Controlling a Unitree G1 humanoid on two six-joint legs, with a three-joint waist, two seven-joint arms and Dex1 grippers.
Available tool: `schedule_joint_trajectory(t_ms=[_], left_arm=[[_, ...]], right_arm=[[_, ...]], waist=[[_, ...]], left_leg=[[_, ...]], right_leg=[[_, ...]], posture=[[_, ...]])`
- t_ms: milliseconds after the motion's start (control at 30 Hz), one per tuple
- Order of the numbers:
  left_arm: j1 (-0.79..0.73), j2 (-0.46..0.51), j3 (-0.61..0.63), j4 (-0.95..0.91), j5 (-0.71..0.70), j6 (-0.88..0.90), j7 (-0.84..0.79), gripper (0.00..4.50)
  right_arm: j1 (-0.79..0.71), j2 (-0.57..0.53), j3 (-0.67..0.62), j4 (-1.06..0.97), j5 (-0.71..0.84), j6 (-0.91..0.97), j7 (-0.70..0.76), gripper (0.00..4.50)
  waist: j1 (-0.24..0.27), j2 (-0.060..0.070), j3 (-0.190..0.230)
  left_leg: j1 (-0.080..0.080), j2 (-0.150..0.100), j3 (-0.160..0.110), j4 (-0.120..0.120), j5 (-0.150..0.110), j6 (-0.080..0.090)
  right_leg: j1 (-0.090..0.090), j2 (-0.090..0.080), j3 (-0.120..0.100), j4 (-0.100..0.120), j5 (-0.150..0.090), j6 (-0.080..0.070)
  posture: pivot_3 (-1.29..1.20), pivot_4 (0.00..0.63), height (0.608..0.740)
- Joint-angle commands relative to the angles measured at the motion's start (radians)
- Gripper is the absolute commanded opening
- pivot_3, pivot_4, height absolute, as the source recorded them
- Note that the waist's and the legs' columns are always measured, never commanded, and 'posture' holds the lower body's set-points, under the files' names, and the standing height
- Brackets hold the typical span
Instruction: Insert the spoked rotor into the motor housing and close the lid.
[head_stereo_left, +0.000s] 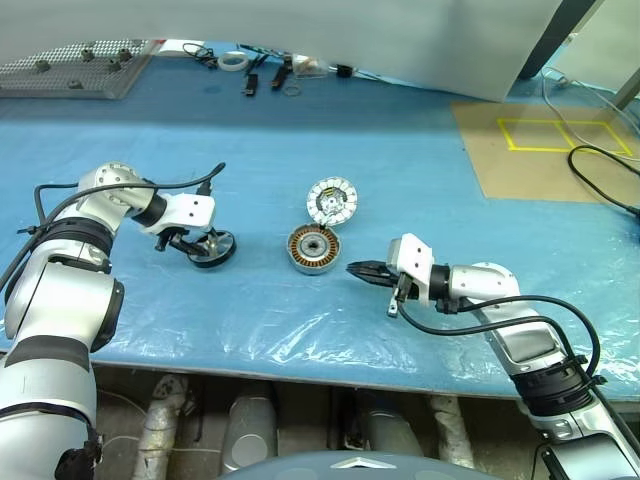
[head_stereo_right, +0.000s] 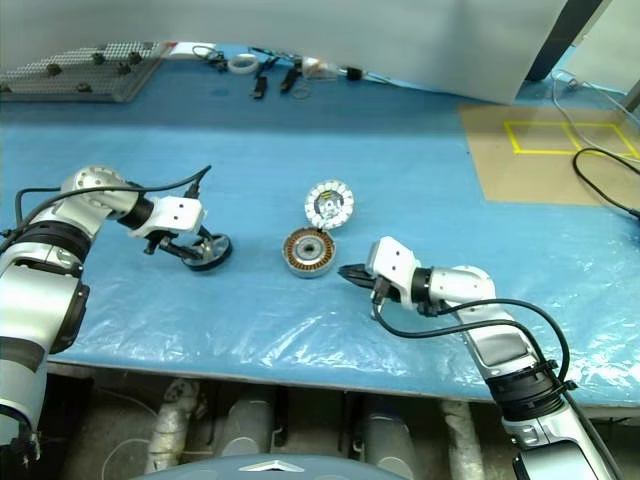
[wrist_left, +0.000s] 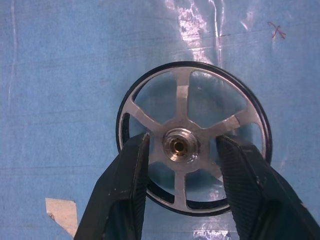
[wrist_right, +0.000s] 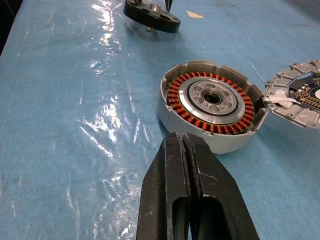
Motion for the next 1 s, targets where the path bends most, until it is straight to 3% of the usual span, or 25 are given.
schedule_joint_trajectory(t_ms=[33,767,867,1000], left_arm=[[-0.014,0.01,0.002,-0.011,0.008,0.027,0.006,2.19],[0.025,-0.007,-0.012,-0.036,0.024,0.016,-0.014,2.19],[0.026,-0.008,-0.013,-0.04,0.026,0.011,-0.012,1.65],[0.033,-0.006,-0.018,-0.045,0.037,-0.008,0.019,1.63]], right_arm=[[0.002,-0.004,-0.006,-0.014,0.0,-0.007,-0.008,0.0],[0.002,-0.007,0.001,-0.009,-0.01,-0.005,-0.018,0.0],[-0.002,-0.006,0.004,-0.003,-0.014,-0.007,-0.02,0.0],[-0.008,-0.004,0.005,0.006,-0.018,-0.009,-0.02,0.0]], waist=[[0.0,0.0,0.0],[0.0,0.0,0.0],[0.0,0.0,0.0],[0.0,0.0,0.0]], left_leg=[[0.0,0.0,0.0,0.0,0.0,0.0],[0.001,0.0,0.0,0.0,0.0,0.002],[0.001,0.0,0.0,0.0,0.0,0.002],[0.002,0.0,0.001,0.0,0.0,0.002]], right_leg=[[0.0,0.0,0.0,0.0,0.0,0.0],[0.001,-0.001,0.0,0.0,0.0,-0.001],[0.001,-0.001,0.0,0.0,0.0,-0.001],[0.002,-0.001,0.0,0.0,0.0,-0.001]], posture=[[0.0,0.15,0.74],[0.0,0.15,0.74],[0.0,0.15,0.74],[0.0,0.15,0.74]])
